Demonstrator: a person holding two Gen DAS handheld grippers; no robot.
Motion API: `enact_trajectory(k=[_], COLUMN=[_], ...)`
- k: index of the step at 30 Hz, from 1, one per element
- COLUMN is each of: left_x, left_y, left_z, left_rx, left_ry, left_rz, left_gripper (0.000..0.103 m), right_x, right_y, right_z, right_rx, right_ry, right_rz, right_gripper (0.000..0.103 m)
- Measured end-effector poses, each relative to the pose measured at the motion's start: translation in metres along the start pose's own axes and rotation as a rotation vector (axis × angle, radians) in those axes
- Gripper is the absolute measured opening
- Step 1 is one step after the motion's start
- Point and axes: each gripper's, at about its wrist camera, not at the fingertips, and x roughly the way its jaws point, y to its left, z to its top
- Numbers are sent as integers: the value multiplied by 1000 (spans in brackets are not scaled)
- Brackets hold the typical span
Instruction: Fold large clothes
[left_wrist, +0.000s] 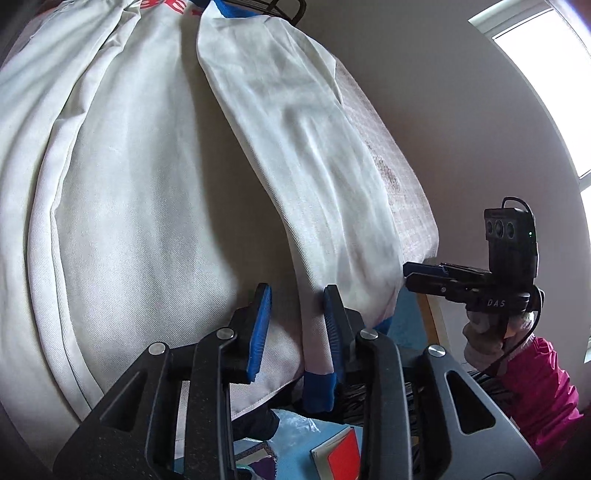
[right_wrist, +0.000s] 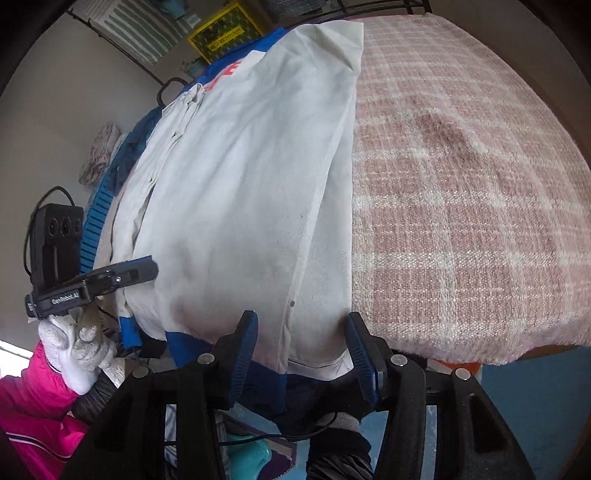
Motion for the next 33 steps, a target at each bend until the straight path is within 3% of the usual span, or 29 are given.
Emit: enact_trajectory(k=[2,3,4,7,10,17,18,21,22,26,33], left_x=[1,2,3,6,10,10,10,11,12,12,23], left_y=[2,2,2,2,1,1,0,-1,-2,-11,-32], left_z=[-1,-1,-2,-4,-3,-4,-4,-4,-4,-4,-2], left_rx=[2,6,12,21,22,40,41,42,39,43,101], left_ry=[0,2,3,2,4,4,5,2,1,-3,11], left_rz=[-1,1,3,8,11,15,15,16,15,-5,-17], left_gripper=[20,11,9,6,5,5,5,4,4,3,3], right_x=[-2,-4,-4,1,8,15,18,23,20,3,-16], right_y=[-6,-7,-6,2,19,15,16,20,23,27,6], right_z=[-3,-3,-4,-5,-5,-13,-14,-13,-13,-15,-17], right_rx=[30,37,35,7,-49,-23,-30,-49,-61,-93,-54], right_ry=[-7,-8,-10,17,32,85,92,105,97,65,33], right_rz=[29,39,50,79,23,44,38,28,12,-47,-79], right_gripper=[53,52,48,36,36,38,34,3,1,0,0])
